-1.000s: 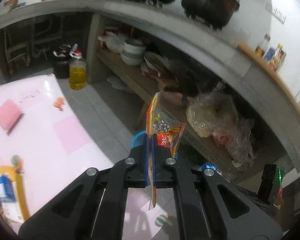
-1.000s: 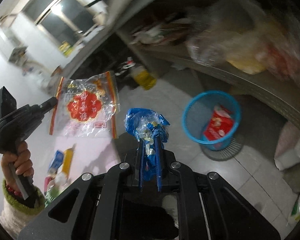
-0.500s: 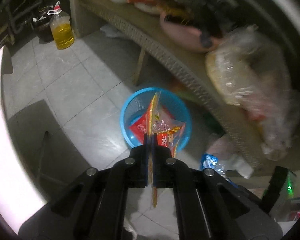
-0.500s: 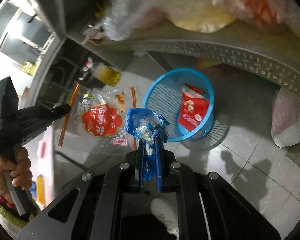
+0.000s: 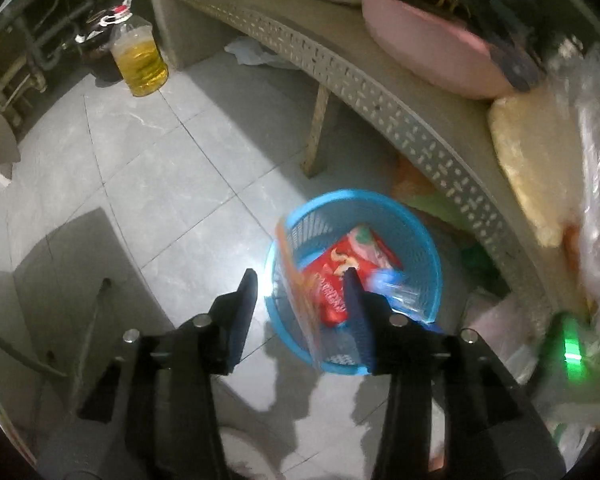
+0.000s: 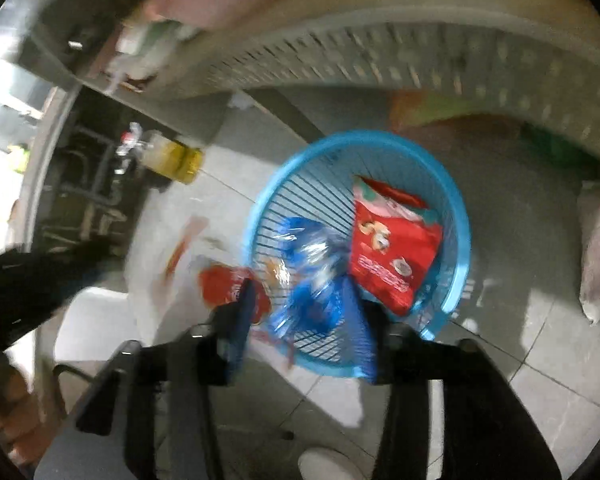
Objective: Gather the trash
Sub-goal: 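Move both open tools back over the table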
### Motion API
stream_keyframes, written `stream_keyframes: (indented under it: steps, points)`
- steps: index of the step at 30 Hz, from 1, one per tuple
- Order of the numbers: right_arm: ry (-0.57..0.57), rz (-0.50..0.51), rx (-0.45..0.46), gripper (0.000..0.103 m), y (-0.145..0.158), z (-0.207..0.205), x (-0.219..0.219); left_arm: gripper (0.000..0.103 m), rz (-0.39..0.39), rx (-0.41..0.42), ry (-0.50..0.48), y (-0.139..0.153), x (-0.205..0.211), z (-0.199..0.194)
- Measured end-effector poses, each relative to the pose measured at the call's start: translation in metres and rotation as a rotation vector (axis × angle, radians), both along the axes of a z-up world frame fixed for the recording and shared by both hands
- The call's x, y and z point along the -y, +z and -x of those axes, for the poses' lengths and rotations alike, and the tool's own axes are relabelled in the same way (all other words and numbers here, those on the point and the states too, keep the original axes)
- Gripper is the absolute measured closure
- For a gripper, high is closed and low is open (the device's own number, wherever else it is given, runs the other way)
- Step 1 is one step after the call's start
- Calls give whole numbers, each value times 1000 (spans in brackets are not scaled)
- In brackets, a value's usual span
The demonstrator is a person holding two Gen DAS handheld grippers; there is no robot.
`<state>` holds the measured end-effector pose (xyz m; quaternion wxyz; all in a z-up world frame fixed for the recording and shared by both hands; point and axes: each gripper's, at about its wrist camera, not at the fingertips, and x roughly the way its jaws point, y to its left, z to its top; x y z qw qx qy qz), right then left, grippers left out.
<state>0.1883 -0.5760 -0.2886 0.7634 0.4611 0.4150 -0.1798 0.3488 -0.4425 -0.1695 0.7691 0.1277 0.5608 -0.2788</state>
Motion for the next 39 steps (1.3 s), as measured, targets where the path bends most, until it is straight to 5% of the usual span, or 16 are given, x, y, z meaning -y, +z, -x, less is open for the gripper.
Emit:
stream_keyframes:
  steps: [9, 17, 27, 39]
  points:
    - [-10, 35, -23, 56, -8, 24, -8, 57, 42, 72, -46, 37, -16, 15]
    - [18, 136, -6, 45, 31, 67, -37, 50, 123, 115, -70, 90, -57, 37]
    - [116, 344, 62, 24, 124, 106, -102, 43, 320, 240, -89, 180, -170, 101]
    - [263, 478, 176, 15, 234, 118, -181, 32, 417, 443, 98, 233, -336, 165]
